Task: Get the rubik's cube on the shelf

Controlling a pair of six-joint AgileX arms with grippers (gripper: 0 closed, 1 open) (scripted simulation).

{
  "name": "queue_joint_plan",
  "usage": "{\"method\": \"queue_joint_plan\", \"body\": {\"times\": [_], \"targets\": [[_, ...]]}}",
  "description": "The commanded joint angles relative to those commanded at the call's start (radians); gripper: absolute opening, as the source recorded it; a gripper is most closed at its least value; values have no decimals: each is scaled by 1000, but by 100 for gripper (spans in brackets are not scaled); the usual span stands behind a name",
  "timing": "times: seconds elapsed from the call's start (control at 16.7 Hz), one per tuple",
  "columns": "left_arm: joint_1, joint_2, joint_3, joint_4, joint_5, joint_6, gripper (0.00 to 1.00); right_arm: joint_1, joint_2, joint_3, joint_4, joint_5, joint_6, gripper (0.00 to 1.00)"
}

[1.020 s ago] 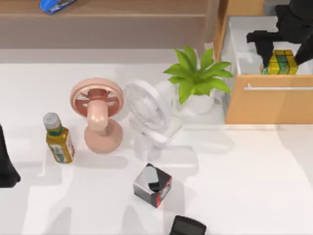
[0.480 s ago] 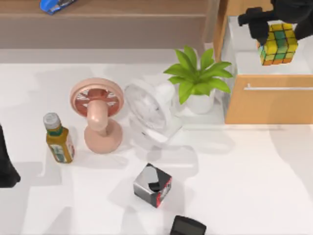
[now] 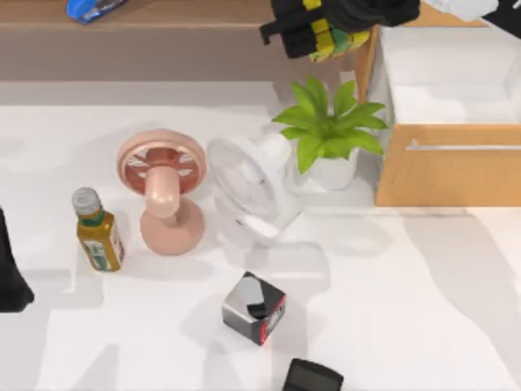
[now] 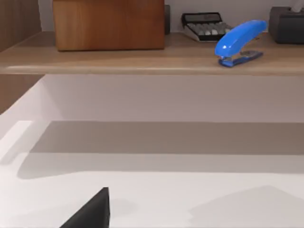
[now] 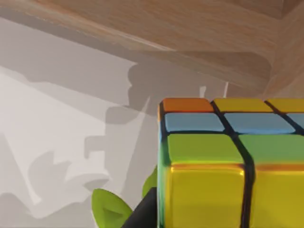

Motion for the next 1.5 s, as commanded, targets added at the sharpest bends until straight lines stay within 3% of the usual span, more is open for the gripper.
{"method": "queue_joint_plan", "body": {"times": [0.3,0.9,1.14,1.5], "targets": [[0,0,0,0,0,0,100,120,29,-153,502,165,-48,0],[0,0,0,0,0,0,100,214,227,-354,1468,445,-183,0],[0,0,0,0,0,0,100,235,289,-394,1684,493,-225,0],[0,0,0,0,0,0,100,239,309,-406,1737,505,-238,0]]}}
